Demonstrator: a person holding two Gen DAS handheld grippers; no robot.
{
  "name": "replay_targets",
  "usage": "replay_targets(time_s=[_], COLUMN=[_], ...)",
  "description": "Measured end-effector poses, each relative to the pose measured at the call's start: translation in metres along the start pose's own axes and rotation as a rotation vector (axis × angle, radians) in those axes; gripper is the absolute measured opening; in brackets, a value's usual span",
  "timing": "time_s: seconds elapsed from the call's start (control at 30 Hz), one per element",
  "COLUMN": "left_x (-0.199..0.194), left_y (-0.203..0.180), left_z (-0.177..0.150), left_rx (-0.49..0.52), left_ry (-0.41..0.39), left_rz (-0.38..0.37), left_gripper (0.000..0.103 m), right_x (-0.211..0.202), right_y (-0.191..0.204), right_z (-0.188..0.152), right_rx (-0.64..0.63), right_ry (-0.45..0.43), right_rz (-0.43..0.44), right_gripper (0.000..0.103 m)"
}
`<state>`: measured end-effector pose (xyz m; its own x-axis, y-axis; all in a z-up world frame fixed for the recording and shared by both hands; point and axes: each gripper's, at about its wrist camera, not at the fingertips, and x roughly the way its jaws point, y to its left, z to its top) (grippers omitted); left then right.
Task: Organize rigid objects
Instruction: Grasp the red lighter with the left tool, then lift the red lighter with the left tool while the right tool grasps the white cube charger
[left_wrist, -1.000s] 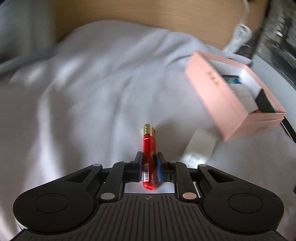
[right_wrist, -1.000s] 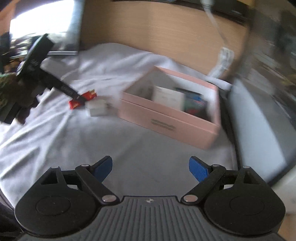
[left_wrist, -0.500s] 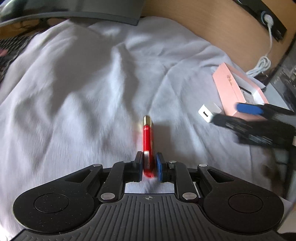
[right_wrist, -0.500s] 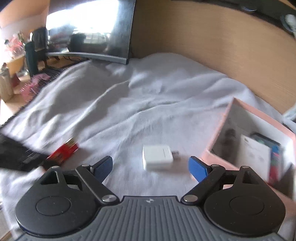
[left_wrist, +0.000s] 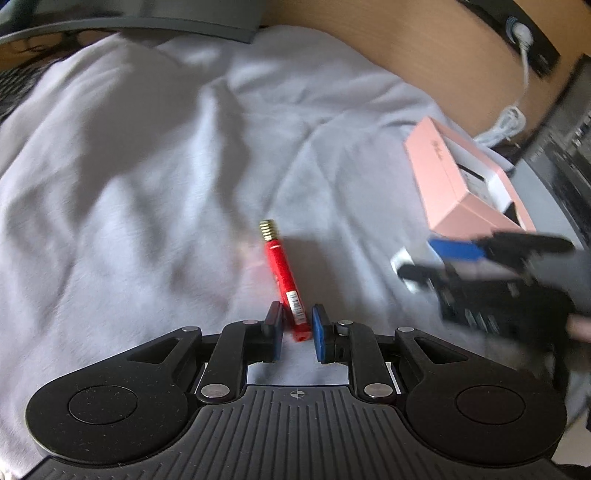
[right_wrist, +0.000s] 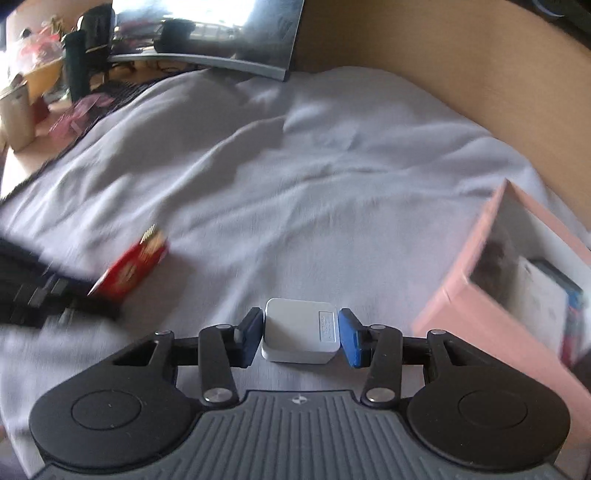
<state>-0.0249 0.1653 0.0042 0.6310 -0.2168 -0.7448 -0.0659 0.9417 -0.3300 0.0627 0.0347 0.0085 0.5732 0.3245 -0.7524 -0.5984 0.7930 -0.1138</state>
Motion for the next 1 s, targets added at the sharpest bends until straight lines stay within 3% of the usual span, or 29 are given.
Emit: replay_targets(time_s=[0.2, 0.23, 0.3, 0.33, 0.5, 0.57, 0.7, 0.8, 1.0], left_x=[0.021, 0.024, 0.031, 0.033, 0.038, 0.036, 0.029, 0.026, 0.039], left_y=[-0.048, -0.059, -0.076, -0.085, -0.107, -0.108, -0.094, -0.083, -0.074], left_z=[-0.002, -0.003, -0.004, -0.005, -0.011, -0.012, -0.010, -0.007, 0.007], left_rx=[0.143, 0.175, 0.226, 0.250, 0.303, 0.312, 0.284, 0.253, 0.041], left_ry=[0.063, 0.074, 0.097, 0.108, 0.147, 0.159, 0.160, 0.147, 0.152], left_rz=[-0.122, -0.139, -0.168, -0.180, -0.193, -0.173, -0.112, -0.073, -0.197], left_gripper=[0.021, 0.022, 0.025, 0.026, 0.027, 0.026, 0.023, 0.019, 0.025], right_x=[-0.050, -0.055, -0.064, -0.069, -0.078, -0.081, -0.083, -0.072, -0.066], right_y=[-0.014, -0.017, -0.022, -0.026, -0.046, -0.054, -0.065, -0.058, -0.053], right_z=[-0.057, -0.064, -0.080, -0.086, -0.106, -0.109, -0.109, -0.108, -0.106], right_rx=[0.007, 0.002, 0.003, 0.011, 0.087, 0.158, 0.328, 0.345, 0.353], right_ry=[0.029, 0.036, 0.053, 0.051, 0.058, 0.060, 0.049, 0.051, 0.022], right_rz=[-0.051, -0.068, -0.125, -0.154, -0.303, -0.291, -0.155, -0.147, -0.158], right_gripper=[0.045, 0.048, 0.066, 0.069, 0.073, 0.073, 0.073, 0.078, 0.083])
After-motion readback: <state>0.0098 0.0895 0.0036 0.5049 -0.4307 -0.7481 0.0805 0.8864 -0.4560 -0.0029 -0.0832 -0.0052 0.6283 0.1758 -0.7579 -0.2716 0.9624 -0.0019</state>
